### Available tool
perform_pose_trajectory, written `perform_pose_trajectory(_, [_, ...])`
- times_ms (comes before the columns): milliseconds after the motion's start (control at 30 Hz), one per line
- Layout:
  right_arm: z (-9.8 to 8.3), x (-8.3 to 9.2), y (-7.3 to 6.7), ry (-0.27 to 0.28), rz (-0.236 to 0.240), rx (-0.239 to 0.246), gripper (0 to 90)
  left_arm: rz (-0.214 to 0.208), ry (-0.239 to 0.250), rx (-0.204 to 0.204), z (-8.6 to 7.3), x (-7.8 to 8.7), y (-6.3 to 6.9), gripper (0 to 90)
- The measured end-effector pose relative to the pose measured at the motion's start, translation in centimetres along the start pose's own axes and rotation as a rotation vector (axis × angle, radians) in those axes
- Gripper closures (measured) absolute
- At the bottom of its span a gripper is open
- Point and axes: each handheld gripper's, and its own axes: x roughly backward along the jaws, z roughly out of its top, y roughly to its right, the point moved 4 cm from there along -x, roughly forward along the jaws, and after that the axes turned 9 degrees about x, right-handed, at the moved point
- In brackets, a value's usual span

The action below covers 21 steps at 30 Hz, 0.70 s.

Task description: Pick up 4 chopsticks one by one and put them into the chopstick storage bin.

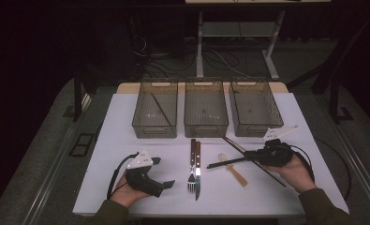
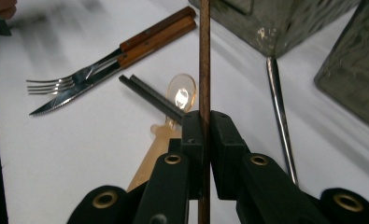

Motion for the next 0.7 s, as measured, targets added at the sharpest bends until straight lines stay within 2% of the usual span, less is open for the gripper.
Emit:
perform_pose_trajectory(467, [3.0, -1.6, -0.5, 0.046, 0.003, 0.027, 84.5, 0.0, 0.0, -0.002, 0.0, 0.0, 0.1, 0.0])
perform_pose_trajectory(700, [4.4, -2.5, -0.9, 0.066, -0.002, 0.018, 84.5, 0.003, 0.01, 0.004, 0.0, 0.0, 0.1, 0.0])
